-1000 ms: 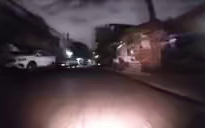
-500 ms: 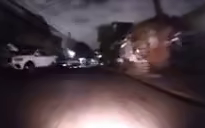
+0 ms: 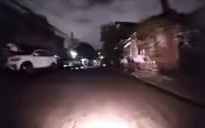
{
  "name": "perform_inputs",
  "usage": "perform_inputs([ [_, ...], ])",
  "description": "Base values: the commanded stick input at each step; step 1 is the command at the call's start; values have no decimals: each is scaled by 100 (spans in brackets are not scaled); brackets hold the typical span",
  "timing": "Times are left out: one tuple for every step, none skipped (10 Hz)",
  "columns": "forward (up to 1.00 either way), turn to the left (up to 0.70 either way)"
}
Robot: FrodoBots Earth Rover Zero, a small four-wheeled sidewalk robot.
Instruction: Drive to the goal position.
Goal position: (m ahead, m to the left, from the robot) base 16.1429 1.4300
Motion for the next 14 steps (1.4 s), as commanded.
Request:
perform_inputs([
  [100, 0],
  [100, 0],
  [100, 0],
  [100, 0],
  [100, 0],
  [100, 0],
  [100, 0],
  [100, 0],
  [100, 0],
  [100, 0],
  [100, 0],
  [100, 0],
  [100, 0],
  [100, 0],
])
